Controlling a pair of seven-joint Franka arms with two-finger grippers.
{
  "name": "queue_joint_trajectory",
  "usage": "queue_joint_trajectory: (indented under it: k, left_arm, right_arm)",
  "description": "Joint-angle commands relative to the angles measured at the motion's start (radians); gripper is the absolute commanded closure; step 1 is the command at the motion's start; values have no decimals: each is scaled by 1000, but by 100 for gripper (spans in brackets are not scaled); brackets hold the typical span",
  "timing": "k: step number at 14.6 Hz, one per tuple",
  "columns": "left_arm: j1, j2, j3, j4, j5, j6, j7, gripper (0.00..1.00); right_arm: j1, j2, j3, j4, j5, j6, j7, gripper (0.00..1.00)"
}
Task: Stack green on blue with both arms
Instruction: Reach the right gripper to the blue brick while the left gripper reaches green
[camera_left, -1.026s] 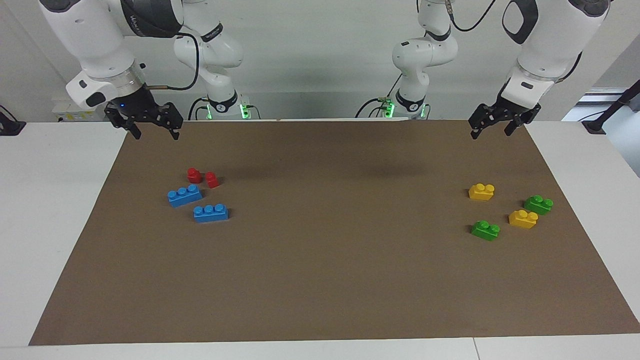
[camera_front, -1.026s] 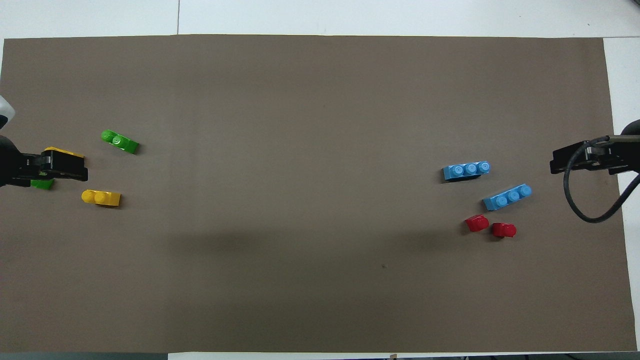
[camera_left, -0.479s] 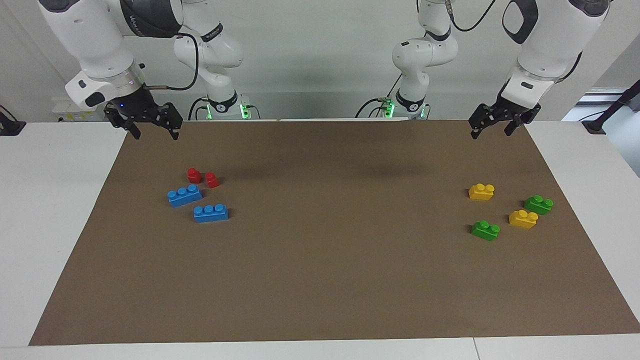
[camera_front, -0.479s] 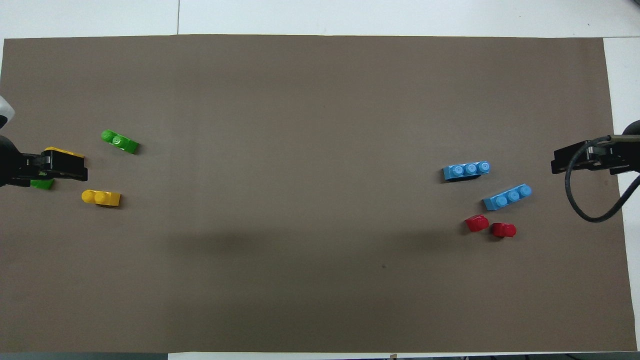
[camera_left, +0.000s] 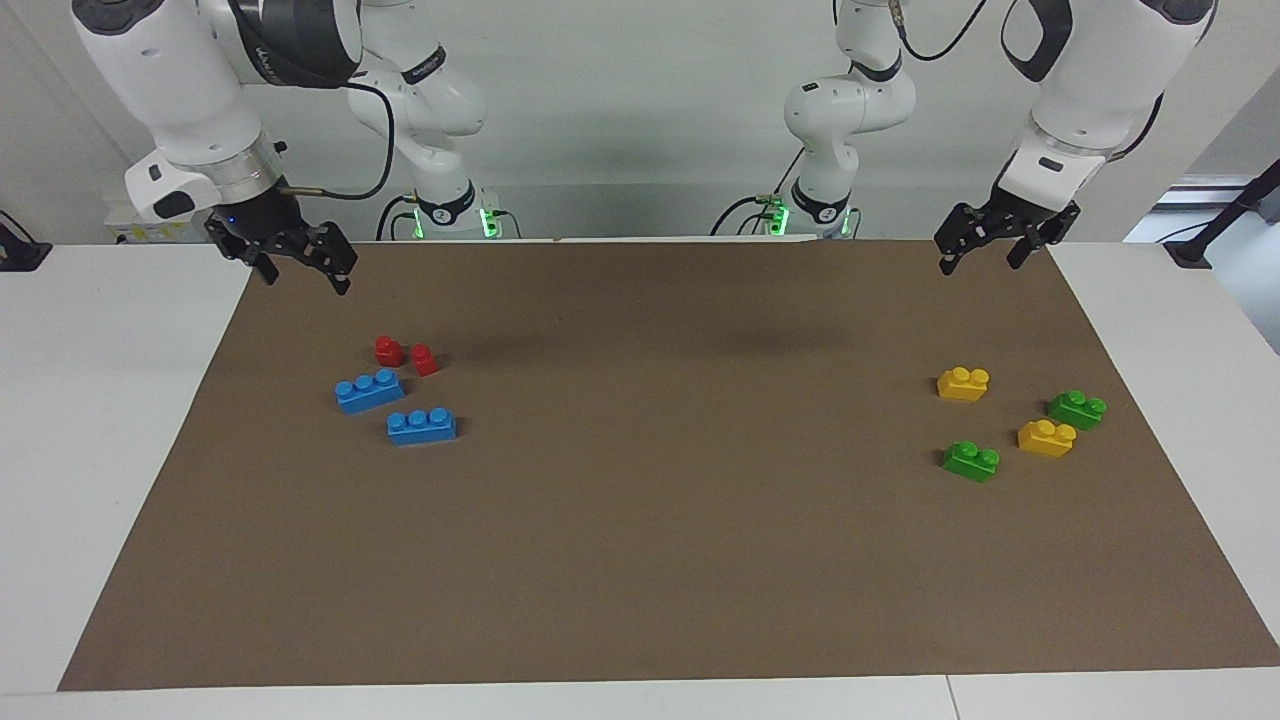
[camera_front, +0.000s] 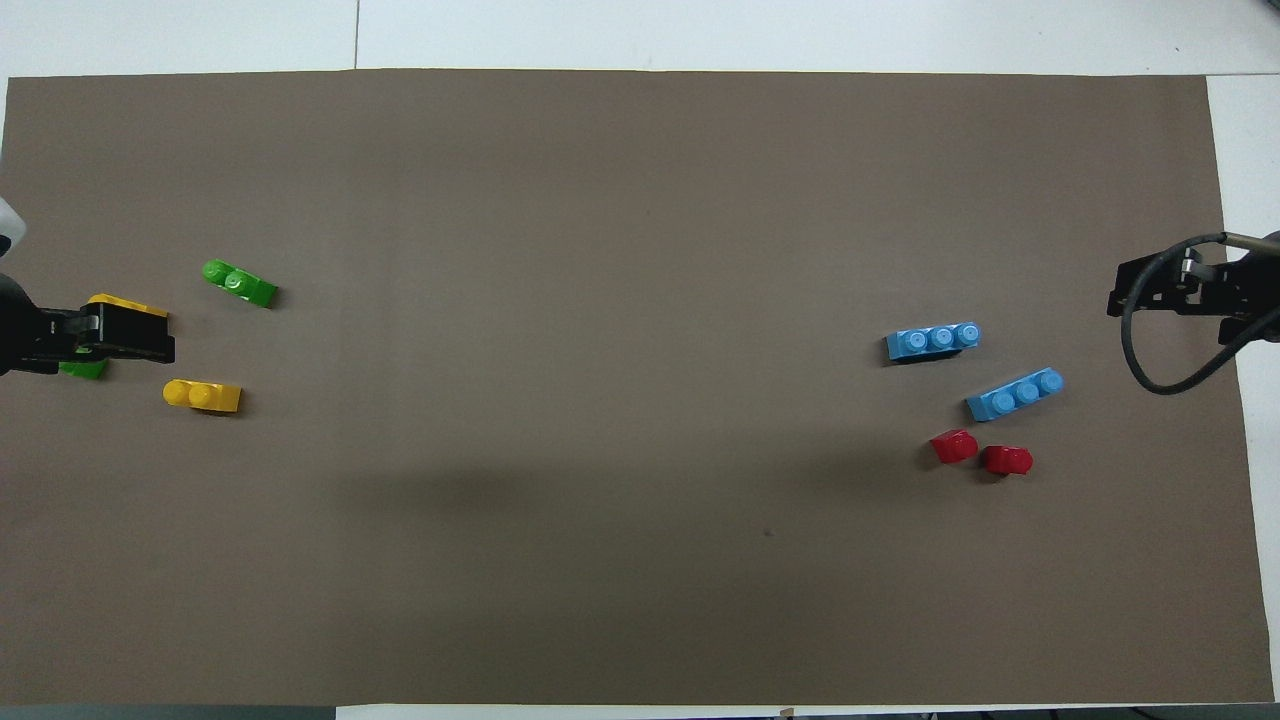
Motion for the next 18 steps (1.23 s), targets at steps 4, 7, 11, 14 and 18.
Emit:
queue_joint_trajectory:
  k: [4,7,11,14,18]
  left_arm:
    - [30,-53,16,-15,-12,-26,2,0]
    - [30,-62,16,-28,-12,-25,-3,0]
    - [38,-58,17,-52,-12,30,-13,0]
    - [41,-44,17,-80,-13,81,-15,0]
    - [45,31,16,-80,-13,170,-234,0]
  right_arm:
    - [-63,112,5,9,184,80,575,1]
    - [-82,172,2,9,337,92,752,1]
    - [-96,241,3,-14,419,140,823,2]
    - [-100,244,3,-83,445,199,823,2]
    - [-93,246,3,-163,446,264,823,2]
